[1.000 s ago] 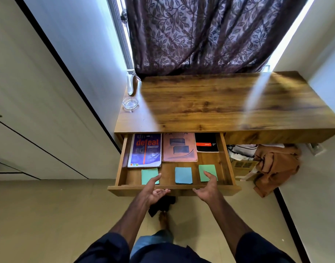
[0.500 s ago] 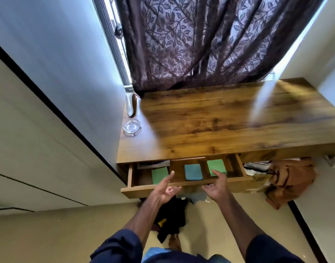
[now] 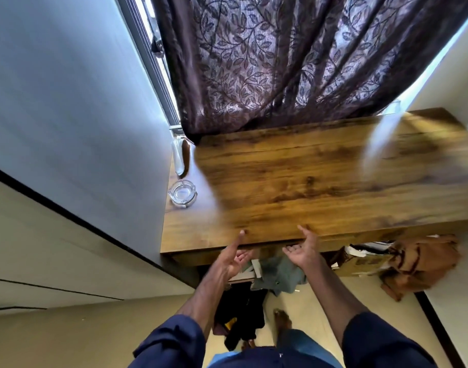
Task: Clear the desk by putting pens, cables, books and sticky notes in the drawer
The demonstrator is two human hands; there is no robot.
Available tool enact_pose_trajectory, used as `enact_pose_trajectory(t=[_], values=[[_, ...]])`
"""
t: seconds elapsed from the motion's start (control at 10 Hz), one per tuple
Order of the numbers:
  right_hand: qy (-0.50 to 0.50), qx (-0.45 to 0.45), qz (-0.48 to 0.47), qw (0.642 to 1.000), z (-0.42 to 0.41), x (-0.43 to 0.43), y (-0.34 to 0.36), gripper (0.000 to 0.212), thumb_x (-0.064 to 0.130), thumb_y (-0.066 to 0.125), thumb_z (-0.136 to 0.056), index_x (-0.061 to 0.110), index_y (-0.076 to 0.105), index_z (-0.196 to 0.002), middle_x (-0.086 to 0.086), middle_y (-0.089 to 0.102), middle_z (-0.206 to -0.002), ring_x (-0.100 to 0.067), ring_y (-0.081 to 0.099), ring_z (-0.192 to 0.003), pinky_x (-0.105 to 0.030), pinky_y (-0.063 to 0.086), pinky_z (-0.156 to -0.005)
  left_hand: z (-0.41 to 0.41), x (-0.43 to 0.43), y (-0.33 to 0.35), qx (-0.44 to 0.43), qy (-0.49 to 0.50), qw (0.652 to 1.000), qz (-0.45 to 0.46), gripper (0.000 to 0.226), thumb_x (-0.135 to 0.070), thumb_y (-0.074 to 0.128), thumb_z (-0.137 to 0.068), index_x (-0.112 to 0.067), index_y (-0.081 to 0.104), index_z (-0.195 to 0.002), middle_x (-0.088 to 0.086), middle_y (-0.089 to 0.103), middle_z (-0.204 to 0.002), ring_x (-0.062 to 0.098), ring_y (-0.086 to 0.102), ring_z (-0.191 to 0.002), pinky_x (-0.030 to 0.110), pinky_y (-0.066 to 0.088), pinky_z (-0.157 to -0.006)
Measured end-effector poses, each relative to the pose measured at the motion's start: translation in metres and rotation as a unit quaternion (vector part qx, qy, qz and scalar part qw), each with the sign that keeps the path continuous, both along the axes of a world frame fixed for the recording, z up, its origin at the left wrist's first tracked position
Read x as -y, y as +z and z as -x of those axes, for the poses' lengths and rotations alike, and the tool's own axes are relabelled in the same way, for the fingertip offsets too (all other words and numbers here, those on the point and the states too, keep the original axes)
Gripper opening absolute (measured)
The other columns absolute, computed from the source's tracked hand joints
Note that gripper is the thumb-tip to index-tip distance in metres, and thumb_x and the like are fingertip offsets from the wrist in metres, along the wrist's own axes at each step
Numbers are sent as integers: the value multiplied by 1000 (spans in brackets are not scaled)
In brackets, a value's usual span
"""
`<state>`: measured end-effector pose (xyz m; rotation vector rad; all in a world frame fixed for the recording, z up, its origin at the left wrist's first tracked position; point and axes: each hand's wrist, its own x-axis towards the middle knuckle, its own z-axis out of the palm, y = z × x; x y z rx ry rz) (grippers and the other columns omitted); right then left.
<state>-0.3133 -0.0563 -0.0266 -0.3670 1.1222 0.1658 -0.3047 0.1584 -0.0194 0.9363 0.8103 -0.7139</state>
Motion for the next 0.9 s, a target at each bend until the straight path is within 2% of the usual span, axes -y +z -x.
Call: enact_pose_trajectory(t=[0.1, 0.2, 0.3, 0.4, 0.5, 0.6, 0.7, 0.8, 0.9], values=[[7, -7, 9, 1000, -20, 2, 8, 89, 29, 67, -89, 12, 14, -158, -16, 10, -165, -31, 16, -152, -47, 20, -123, -15, 5, -8, -2, 30, 1000, 5, 59, -26, 77, -87, -5, 45, -132, 34, 43, -145, 42, 51, -130, 43, 46, -110], [33, -34, 34, 998, -34, 0, 8, 80, 30, 70, -88, 16, 28, -154, -18, 12, -164, -33, 17, -152, -49, 23, -122, -17, 7, -24, -13, 40, 999, 7, 47, -23, 76, -89, -4, 49, -122, 34, 47, -141, 43, 58, -123, 43, 46, -111], [40, -50, 35, 997, -40, -2, 2, 74, 31, 75, -82, 20, 40, -147, -18, 16, -163, -35, 18, -150, -50, 26, -120, -16, 4, -29, -12, 42, 999, 14, 43, -22, 76, -88, -4, 52, -119, 33, 53, -130, 42, 61, -120, 44, 46, -110], [44, -57, 37, 997, -40, -1, 4, 78, 29, 78, -80, 18, 39, -147, -18, 20, -161, -36, 21, -149, -52, 29, -119, -18, 2, -29, -9, 30, 999, 7, 52, -22, 78, -86, -3, 51, -126, 31, 54, -129, 41, 61, -120, 44, 46, -110], [68, -50, 52, 995, -33, 0, 13, 85, 26, 76, -84, 15, 28, -153, -17, 15, -164, -34, 20, -150, -52, 31, -118, -21, 1, -23, -5, -47, 999, -20, 79, -24, 86, -78, -5, 43, -142, 26, 47, -145, 36, 56, -127, 45, 44, -112], [85, -40, 48, 994, -24, 2, 17, 93, 22, 76, -83, 16, 20, -157, -17, 10, -165, -35, 19, -151, -52, 32, -117, -22, 0, -15, 25, -180, 981, -73, 66, -30, 91, -69, -8, 59, -123, 17, 59, -135, 29, 59, -123, 45, 45, -111], [101, -22, 72, 992, -15, 7, 27, 87, 19, 74, -85, 18, 23, -156, -19, 13, -164, -37, 24, -149, -50, 35, -114, -18, 2, 0, 79, -276, 947, -146, 42, -34, 88, -73, -12, 70, -104, 8, 70, -109, 21, 66, -106, 35, 53, -90], [108, 11, 120, 987, -13, 14, 50, 80, 16, 71, -87, 21, 29, -155, -20, 18, -162, -37, 29, -146, -49, 38, -111, -20, 10, 17, 143, -316, 915, -205, 32, -30, 83, -81, -7, 74, -100, 7, 71, -98, 17, 64, -86, 28, 50, -68], [96, 53, 165, 980, -8, 23, 78, 69, 14, 69, -90, 16, 37, -150, -20, 28, -157, -36, 37, -141, -48, 44, -106, -20, 13, 37, 216, -328, 902, -182, 10, -19, 71, -93, -11, 70, -87, 11, 66, -99, 22, 61, -90, 33, 49, -76]])
